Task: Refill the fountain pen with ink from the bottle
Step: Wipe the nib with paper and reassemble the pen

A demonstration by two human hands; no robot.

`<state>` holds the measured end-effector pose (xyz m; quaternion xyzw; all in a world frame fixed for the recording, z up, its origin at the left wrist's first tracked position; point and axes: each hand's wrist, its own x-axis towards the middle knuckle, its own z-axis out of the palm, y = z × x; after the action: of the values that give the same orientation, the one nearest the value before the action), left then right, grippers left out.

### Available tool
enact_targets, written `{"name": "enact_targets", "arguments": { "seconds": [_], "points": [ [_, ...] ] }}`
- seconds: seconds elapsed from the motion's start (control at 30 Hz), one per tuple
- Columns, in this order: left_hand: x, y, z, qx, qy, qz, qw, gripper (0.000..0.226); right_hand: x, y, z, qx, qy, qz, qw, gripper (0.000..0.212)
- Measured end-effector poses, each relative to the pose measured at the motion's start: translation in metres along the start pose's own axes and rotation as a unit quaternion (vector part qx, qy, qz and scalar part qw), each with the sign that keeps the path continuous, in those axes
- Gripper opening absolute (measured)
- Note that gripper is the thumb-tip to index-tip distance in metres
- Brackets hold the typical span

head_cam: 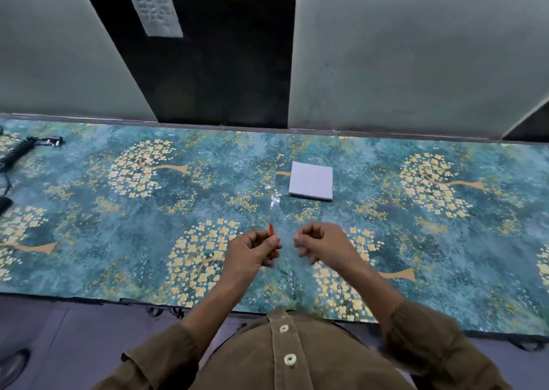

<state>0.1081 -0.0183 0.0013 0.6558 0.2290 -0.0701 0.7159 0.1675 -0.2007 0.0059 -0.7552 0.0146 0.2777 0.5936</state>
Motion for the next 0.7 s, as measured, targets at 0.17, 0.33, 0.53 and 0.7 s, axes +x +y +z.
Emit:
{"name": "enact_targets", "arguments": {
  "seconds": [0.17,0.33,0.53,0.7],
  "points": [
    [0.011,0.017,0.001,-0.033,0.046,0.020,0.998,0.006,0.092,-0.024,-0.031,-0.264,0.079,-0.106,0.956,0.009],
    [0.011,0.024,0.007,-0.042,0.067,0.034,0.996,0.006,0.168,-0.018,-0.050,-0.408,0.040,-0.115,0.905,0.020],
    [0.016,0.023,0.009,-0.028,0.080,0.029,0.996,0.009,0.193,-0.002,-0.056,-0.460,-0.007,-0.098,0.882,0.046],
    [0.022,0.028,0.014,-0.024,0.087,0.020,0.996,0.007,0.198,-0.002,-0.061,-0.452,-0.015,-0.104,0.886,0.044]
  ]
}}
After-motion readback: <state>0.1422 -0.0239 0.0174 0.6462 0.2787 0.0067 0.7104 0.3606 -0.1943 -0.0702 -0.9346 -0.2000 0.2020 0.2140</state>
